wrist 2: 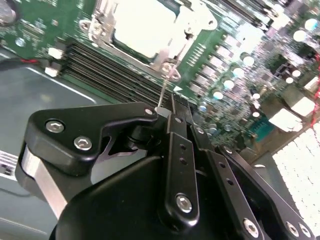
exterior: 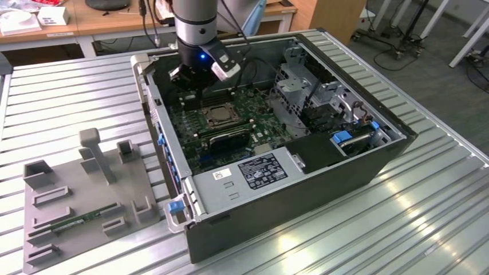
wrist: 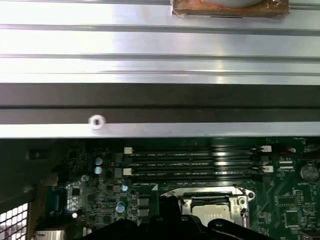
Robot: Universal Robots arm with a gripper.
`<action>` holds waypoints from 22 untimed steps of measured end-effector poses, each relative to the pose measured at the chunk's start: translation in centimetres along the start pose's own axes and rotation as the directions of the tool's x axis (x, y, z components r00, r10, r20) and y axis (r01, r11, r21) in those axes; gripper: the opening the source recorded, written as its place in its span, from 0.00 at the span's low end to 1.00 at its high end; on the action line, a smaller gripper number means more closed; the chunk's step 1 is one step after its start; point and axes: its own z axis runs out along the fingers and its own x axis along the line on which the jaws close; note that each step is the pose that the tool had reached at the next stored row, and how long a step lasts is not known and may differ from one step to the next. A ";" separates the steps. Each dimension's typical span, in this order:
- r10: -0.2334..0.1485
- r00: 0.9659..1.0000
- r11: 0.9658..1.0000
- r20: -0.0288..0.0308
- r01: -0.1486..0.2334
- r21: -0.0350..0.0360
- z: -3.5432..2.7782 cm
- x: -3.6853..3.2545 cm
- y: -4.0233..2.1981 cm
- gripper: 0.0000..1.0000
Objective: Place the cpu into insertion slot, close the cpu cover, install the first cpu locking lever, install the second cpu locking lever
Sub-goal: 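Install the first cpu locking lever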
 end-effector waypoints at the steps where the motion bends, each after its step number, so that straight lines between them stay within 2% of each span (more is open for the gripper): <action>1: 0.000 1.000 1.000 0.000 0.000 0.000 0.01 -0.31 0.01 0.11; 5: 0.000 1.000 1.000 0.000 0.000 -0.001 0.09 -1.65 0.03 0.11; 9: 0.000 1.000 1.000 0.000 0.000 -0.001 0.10 -1.81 0.04 0.11; 16: 0.000 1.000 1.000 0.000 0.000 -0.002 0.46 -2.81 0.15 0.11; 19: 0.000 1.000 1.000 -0.001 0.000 -0.008 0.59 -3.09 0.16 0.11; 22: 0.000 1.000 1.000 -0.001 0.000 -0.022 0.65 -3.23 0.16 0.11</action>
